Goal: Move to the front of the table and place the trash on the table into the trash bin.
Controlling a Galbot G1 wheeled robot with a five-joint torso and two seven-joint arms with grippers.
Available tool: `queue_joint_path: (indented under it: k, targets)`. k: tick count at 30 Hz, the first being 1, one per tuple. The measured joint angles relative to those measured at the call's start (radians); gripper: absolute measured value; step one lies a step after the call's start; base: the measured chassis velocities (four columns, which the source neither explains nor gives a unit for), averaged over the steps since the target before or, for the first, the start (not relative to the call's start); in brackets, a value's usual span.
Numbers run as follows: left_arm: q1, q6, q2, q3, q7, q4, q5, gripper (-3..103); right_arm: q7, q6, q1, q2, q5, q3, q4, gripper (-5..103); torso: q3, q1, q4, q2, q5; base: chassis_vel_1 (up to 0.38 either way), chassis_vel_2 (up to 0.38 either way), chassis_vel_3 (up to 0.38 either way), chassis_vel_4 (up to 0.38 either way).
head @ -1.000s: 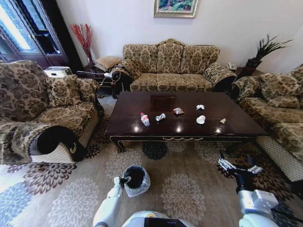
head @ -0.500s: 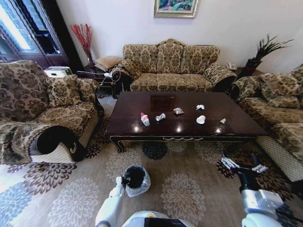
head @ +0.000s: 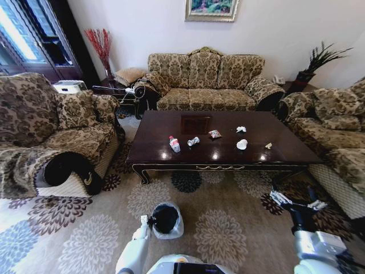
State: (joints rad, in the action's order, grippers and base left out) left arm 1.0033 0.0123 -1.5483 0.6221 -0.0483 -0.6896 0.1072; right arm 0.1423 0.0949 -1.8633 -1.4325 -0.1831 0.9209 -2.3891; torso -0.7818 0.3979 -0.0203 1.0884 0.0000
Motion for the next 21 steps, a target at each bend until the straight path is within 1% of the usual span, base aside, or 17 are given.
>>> queue_joint_path:
  k: [1,3,4,5,6,8,9,10,11,12,13,14,15,17,18,20,21]
  targets:
    - [0.018,-0.014,0.006,-0.001,0.001,-0.033,0.005,3,0.0,0.015,0.008,0.005,-0.006,-0.002,-0.003,100,0.0,0.0,-0.0002,0.0,-0.0005,0.0,0.0,0.0,0.0]
    - [0.047,-0.028,0.02,-0.001,0.003,-0.086,0.012,3,0.0,0.033,0.02,0.012,-0.014,-0.009,-0.005,100,0.0,0.0,0.0,0.0,-0.0001,0.0,0.0,0.0,0.0]
    - [0.047,-0.028,0.02,-0.001,0.003,-0.086,0.012,3,0.0,0.033,0.02,0.012,-0.014,-0.009,-0.005,100,0.0,0.0,0.0,0.0,-0.0001,0.0,0.0,0.0,0.0]
    - [0.084,-0.026,0.035,0.001,0.003,-0.151,0.02,3,0.001,0.048,0.032,0.02,-0.022,-0.016,-0.005,100,0.0,0.0,-0.0002,0.0,0.0001,0.0,0.0,0.0,0.0]
    - [0.097,-0.024,0.039,0.002,0.003,-0.173,0.023,3,0.001,0.053,0.036,0.023,-0.026,-0.018,-0.005,100,0.0,0.0,-0.0003,0.0,0.0,0.0,0.0,0.0,0.0]
    - [0.168,-0.005,0.062,0.007,0.003,-0.306,0.046,3,0.001,0.07,0.052,0.039,-0.038,-0.025,-0.006,100,0.0,0.0,-0.0009,0.0,0.0,0.0,0.0,0.0,0.0]
    - [0.168,-0.005,0.062,0.007,0.003,-0.306,0.046,3,0.001,0.07,0.052,0.039,-0.038,-0.025,-0.006,100,0.0,0.0,-0.0009,0.0,0.0,0.0,0.0,0.0,0.0]
    - [0.224,0.018,0.078,0.014,0.002,-0.428,0.064,3,0.001,0.081,0.064,0.055,-0.049,-0.029,-0.005,100,0.0,0.0,-0.0008,0.0,-0.0004,0.0,0.0,0.0,0.0]
    - [0.289,0.062,0.096,0.025,0.002,-0.587,0.087,3,0.001,0.097,0.074,0.081,-0.069,-0.033,-0.006,100,0.0,0.0,-0.0006,0.0,-0.0002,0.0,0.0,0.0,0.0]
    - [0.321,0.086,0.105,0.031,0.003,-0.667,0.1,3,0.001,0.104,0.078,0.092,-0.079,-0.035,-0.006,100,0.0,0.0,-0.0004,0.0,0.0,0.0,0.0,0.0,0.0]
    - [0.321,0.086,0.105,0.031,0.003,-0.667,0.1,3,0.001,0.104,0.078,0.092,-0.079,-0.035,-0.006,100,0.0,0.0,-0.0004,0.0,0.0,0.0,0.0,0.0,0.0]
    - [0.401,0.146,0.126,0.048,0.008,-0.858,0.131,3,-0.001,0.125,0.09,0.132,-0.107,-0.037,-0.006,100,0.0,0.0,-0.0002,0.0,0.0005,0.0,0.0,0.0,0.0]
    - [0.438,0.17,0.132,0.057,0.013,-0.944,0.142,3,-0.003,0.131,0.098,0.147,-0.116,-0.038,-0.005,100,0.0,0.0,-0.0003,0.0,0.0004,0.0,0.0,0.0,0.0]
    - [0.544,0.226,0.136,0.081,0.026,-1.182,0.159,3,-0.013,0.145,0.123,0.19,-0.138,-0.037,-0.001,100,0.0,0.0,-0.0005,0.0,0.0005,0.0,0.0,0.0,0.0]
    - [0.544,0.226,0.136,0.081,0.026,-1.182,0.159,3,-0.013,0.145,0.123,0.19,-0.138,-0.037,-0.001,100,0.0,0.0,-0.0005,0.0,0.0005,0.0,0.0,0.0,0.0]
    - [0.617,0.253,0.125,0.105,0.039,-1.353,0.16,3,-0.019,0.16,0.15,0.219,-0.165,-0.037,-0.002,100,0.0,0.0,-0.0005,0.0,0.0002,0.0,0.0,0.0,0.0]
    - [0.617,0.253,0.125,0.105,0.039,-1.353,0.16,3,-0.019,0.16,0.15,0.219,-0.165,-0.037,-0.002,100,0.0,0.0,-0.0005,0.0,0.0002,0.0,0.0,0.0,0.0]
